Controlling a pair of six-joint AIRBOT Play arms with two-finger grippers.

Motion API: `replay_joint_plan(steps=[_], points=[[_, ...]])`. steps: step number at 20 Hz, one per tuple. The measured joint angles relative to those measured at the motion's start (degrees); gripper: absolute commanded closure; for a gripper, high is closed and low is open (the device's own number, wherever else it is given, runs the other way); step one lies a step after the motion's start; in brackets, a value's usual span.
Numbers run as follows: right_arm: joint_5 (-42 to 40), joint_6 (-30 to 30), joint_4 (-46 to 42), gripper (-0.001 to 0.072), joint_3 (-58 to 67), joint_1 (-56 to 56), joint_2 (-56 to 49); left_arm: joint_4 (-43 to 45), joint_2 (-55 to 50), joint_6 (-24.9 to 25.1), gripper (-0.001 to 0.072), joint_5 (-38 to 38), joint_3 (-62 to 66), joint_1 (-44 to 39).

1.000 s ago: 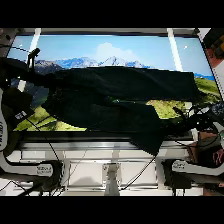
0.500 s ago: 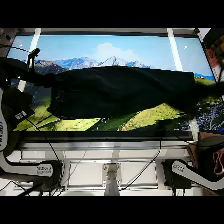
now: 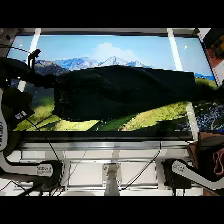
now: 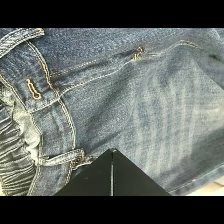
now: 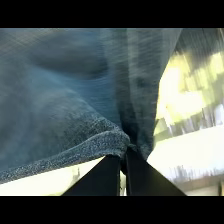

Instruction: Fold the clothes and pants, and hang the long-sleeved shirts on hangers.

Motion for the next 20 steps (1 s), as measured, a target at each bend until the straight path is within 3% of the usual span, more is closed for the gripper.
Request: replay_joint_plan(steps=[4, 5, 7, 8, 16, 20], points=[[-0.3, 4.4, -3.0, 0.0684, -16.5, -4.5, -0.1, 0.2, 0.0, 0.0, 0.0678, 0.3, 0.0, 0.0], [-1.1, 5.3, -3.3, 0.0639, -19.6, -5.3, -0.1, 0.2, 0.0, 0.0, 0.0678, 0.7, 0.0, 0.0], [-2.3, 8.0, -4.2, 0.0419, -22.3, -6.3, -0.1, 0.2, 0.0, -0.4, 0.0677, 1.1, 0.0, 0.0], [-2.8, 9.6, -4.5, 0.0391, -22.2, -6.7, 0.0, 0.2, 0.0, -0.7, 0.0677, 0.7, 0.0, 0.2], [-5.0, 15.8, -6.4, 0.0408, -6.9, -7.6, -0.1, 0.2, 2.6, -4.9, 0.068, -6.6, -1.6, 3.0], [-7.2, 16.2, -6.4, 0.0661, -3.0, -9.1, -0.5, 0.2, 10.1, -8.5, 0.0679, -12.7, -11.4, 4.7]])
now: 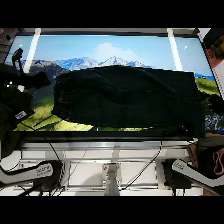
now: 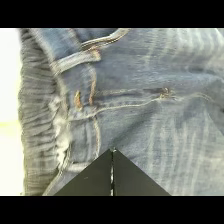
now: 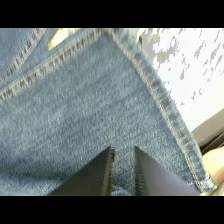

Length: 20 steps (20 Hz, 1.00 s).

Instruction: Fold the clothes and pants, and hang the long-sleeved shirts on hangers.

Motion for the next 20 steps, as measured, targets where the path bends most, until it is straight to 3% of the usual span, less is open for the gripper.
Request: replay_joint_plan(steps=[1, 7, 8, 9, 10, 11, 12, 15, 20], points=[[-0.3, -0.5, 0.7, 0.0693, 0.4, -0.6, -0.3, 0.0, 2.6, -1.5, 0.0679, -1.9, -4.1, 0.4], [-2.1, -11.1, 17.2, 0.0676, 1.4, -3.9, -2.6, -1.0, 18.6, -14.5, 0.0679, -12.1, -28.2, 1.6], [-2.0, -12.8, 19.5, 0.0624, 1.4, -4.1, -3.5, -1.0, 20.9, -16.6, 0.0678, -13.5, -31.5, 1.7], [-1.8, -14.1, 21.0, 0.0436, 1.4, -4.2, -4.4, -1.0, 23.1, -18.3, 0.0665, -14.4, -34.6, 1.8], [-2.0, -15.1, 22.3, 0.0265, 1.5, -4.3, -5.5, -0.6, 24.8, -19.6, 0.0508, -15.7, -37.2, 1.8], [-2.5, -15.6, 23.5, 0.0224, 1.5, -4.4, -6.4, 0.1, 26.0, -20.6, 0.0248, -16.6, -39.1, 1.9], [-3.2, -16.0, 24.5, 0.0225, 1.5, -4.5, -7.3, 0.5, 26.8, -21.4, 0.0213, -17.8, -40.7, 1.9], [-5.3, -16.6, 27.3, 0.0184, 1.5, -4.6, -8.8, 0.9, 26.8, -26.2, 0.0213, -19.5, -43.1, 2.0], [-6.0, -16.9, 31.9, 0.0184, 1.5, -4.5, -9.5, -1.0, 21.2, -30.0, 0.0214, -22.6, -44.3, 2.0]])
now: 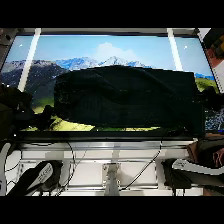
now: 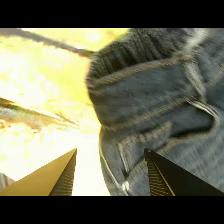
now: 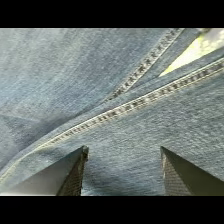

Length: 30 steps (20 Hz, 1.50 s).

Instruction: Fold the clothes and pants, and hang the long-sleeved shirts on hangers.

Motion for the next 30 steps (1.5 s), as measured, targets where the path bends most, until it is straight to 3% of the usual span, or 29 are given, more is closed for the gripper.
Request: replay_joint_plan(steps=[8, 12, 14, 15, 16, 17, 20, 23, 30], points=[[3.0, -0.1, 4.3, 0.0188, 0.0, 0.0, -0.1, -5.4, -7.3, -0.5, 0.0224, -8.3, 0.0, 0.0], [3.5, -0.2, 4.7, 0.0188, 0.0, 0.0, -0.1, -6.2, -8.4, -0.5, 0.0359, -11.4, 0.0, -0.8], [3.8, -0.2, 4.8, 0.0189, 0.0, 0.0, -0.1, -6.3, -8.6, -0.5, 0.0361, -12.9, 0.0, -1.6], [3.9, -0.2, 4.8, 0.0189, 0.0, 0.0, -0.1, -6.4, -8.7, -0.5, 0.0438, -13.6, 0.0, -2.0], [3.9, -0.2, 4.8, 0.0197, 0.0, 0.0, -0.1, -6.3, -8.7, -0.5, 0.0683, -14.4, 0.0, -2.3], [3.9, -0.2, 4.8, 0.0271, 0.0, 0.0, -0.1, -6.3, -8.8, -0.5, 0.0678, -14.8, -0.1, -2.6], [4.0, -0.2, 4.9, 0.0688, 0.0, 0.0, -0.1, -6.3, -8.8, -0.5, 0.0679, -15.6, 0.4, -3.1], [5.0, -0.4, 4.1, 0.0697, 0.0, 0.0, -0.1, -6.4, -7.8, 0.9, 0.068, -16.2, 2.0, -3.3], [14.6, -0.7, 0.7, 0.0694, -0.3, -7.2, -0.1, -5.8, -3.1, 9.6, 0.0679, -15.1, 3.7, -4.0]])
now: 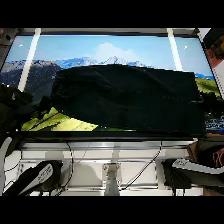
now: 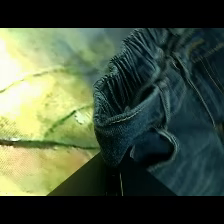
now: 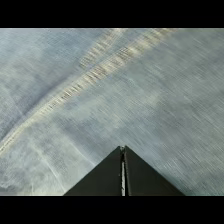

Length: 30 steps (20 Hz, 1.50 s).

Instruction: Fold the clothes and pants, and hang the long-sleeved shirts on hangers.

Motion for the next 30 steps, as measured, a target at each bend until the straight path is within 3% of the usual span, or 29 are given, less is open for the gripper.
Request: replay_joint_plan(steps=[3, 4, 5, 6, 7, 13, 24, 26, 30], points=[[5.1, 0.5, -1.9, 0.0683, 0.0, -6.6, 0.0, 0.7, 0.6, 2.1, 0.0679, 1.0, 0.1, -2.6], [6.0, 0.9, -4.1, 0.0603, -0.1, -8.8, 0.0, 0.9, 0.7, 2.6, 0.0679, 1.1, 0.2, -3.7], [6.8, 1.2, -6.4, 0.0377, -0.1, -10.7, 0.0, 1.0, 0.8, 2.8, 0.068, 1.1, 0.2, -4.9], [7.3, 1.5, -8.5, 0.0299, -0.1, -12.2, 0.0, 1.2, 0.8, 3.0, 0.068, 1.2, 0.2, -5.9], [7.7, 2.0, -10.3, 0.0332, -0.1, -13.5, 0.0, 1.3, 0.9, 3.1, 0.0679, 1.1, 0.2, -6.8], [11.6, 0.6, -14.4, 0.0334, 0.0, -18.6, -5.0, 1.4, 1.1, 4.5, 0.0679, 0.8, 0.3, -9.9], [9.7, -2.8, -10.6, 0.0337, 7.4, -20.0, -17.6, 1.3, 2.7, 6.0, 0.0679, 0.9, 0.3, -10.4], [10.6, -3.0, -9.4, 0.0387, 8.0, -19.9, -19.4, 1.2, 3.2, 6.0, 0.0678, 0.9, 0.3, -10.4], [12.1, -3.5, -7.0, 0.0395, 8.5, -19.8, -21.1, 1.2, 4.3, 6.0, 0.0678, 0.9, 0.3, -10.4]])
